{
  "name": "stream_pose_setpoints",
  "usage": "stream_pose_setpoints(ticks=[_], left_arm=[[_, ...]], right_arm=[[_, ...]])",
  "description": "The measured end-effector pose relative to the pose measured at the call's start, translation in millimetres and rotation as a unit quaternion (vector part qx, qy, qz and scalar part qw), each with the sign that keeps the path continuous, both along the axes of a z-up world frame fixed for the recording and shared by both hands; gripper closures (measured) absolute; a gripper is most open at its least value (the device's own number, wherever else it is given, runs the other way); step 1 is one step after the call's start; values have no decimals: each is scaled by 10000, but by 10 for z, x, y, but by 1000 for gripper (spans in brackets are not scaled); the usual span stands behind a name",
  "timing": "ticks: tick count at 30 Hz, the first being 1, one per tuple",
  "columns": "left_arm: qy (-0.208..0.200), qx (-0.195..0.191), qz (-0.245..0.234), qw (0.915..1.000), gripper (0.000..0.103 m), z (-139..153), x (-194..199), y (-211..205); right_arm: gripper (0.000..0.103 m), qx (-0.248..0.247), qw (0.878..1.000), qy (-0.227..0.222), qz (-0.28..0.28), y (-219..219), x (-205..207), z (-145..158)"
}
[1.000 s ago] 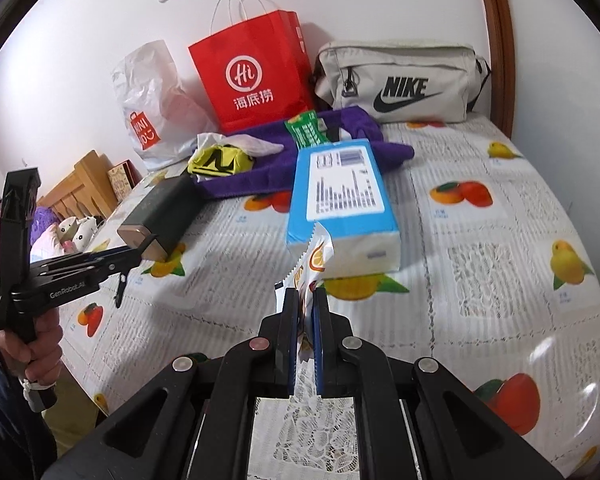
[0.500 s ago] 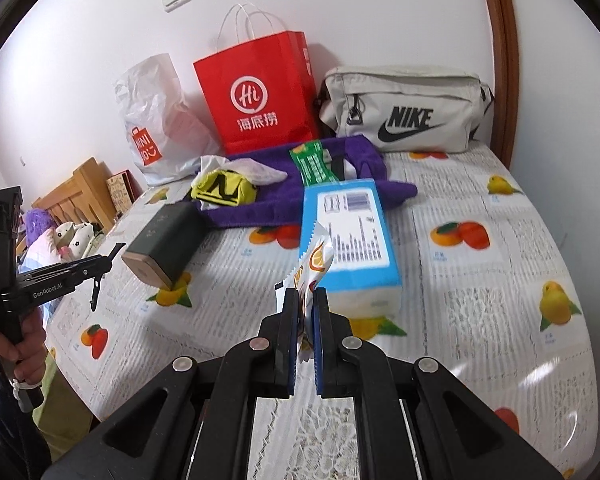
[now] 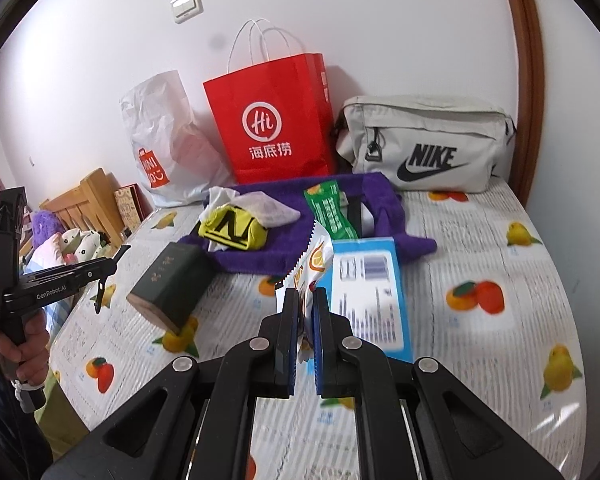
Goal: Organize soft objects
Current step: 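Carry the watch strap with the left tool while the right tool carries the sachet over the towel, then lower the watch strap onto the towel with the left tool while the right tool releases the sachet there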
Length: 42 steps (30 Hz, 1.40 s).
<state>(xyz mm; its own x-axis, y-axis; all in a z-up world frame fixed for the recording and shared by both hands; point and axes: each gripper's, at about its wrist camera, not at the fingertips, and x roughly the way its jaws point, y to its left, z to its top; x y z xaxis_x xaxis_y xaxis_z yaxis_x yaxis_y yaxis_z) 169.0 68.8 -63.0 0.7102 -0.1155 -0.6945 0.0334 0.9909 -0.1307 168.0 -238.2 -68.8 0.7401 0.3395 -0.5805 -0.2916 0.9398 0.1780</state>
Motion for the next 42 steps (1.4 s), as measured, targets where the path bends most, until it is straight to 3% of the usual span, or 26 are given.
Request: stream_pose_setpoints(ticks=[11,24,30,36,42], left_arm=[[-70,115,10,9999,83,129,469,-26],[41,182,9,9998,83,158,1220,-105],[33,422,-83,9991,83,182,1614,-224],[133,348,-117,9992,83,59,1956,-257],[227,273,-125,9993,83,-116,2156,-235]], right_arm=[[96,17,9999,-103,-4,14,511,176],[96,151,9997,-125,156,133,1397,318],[96,112,9994,-162,285,256,1818,348],[96,172,9994,-35,310,273,2099,207],[96,252,9979,385,459,275,2284,-66]])
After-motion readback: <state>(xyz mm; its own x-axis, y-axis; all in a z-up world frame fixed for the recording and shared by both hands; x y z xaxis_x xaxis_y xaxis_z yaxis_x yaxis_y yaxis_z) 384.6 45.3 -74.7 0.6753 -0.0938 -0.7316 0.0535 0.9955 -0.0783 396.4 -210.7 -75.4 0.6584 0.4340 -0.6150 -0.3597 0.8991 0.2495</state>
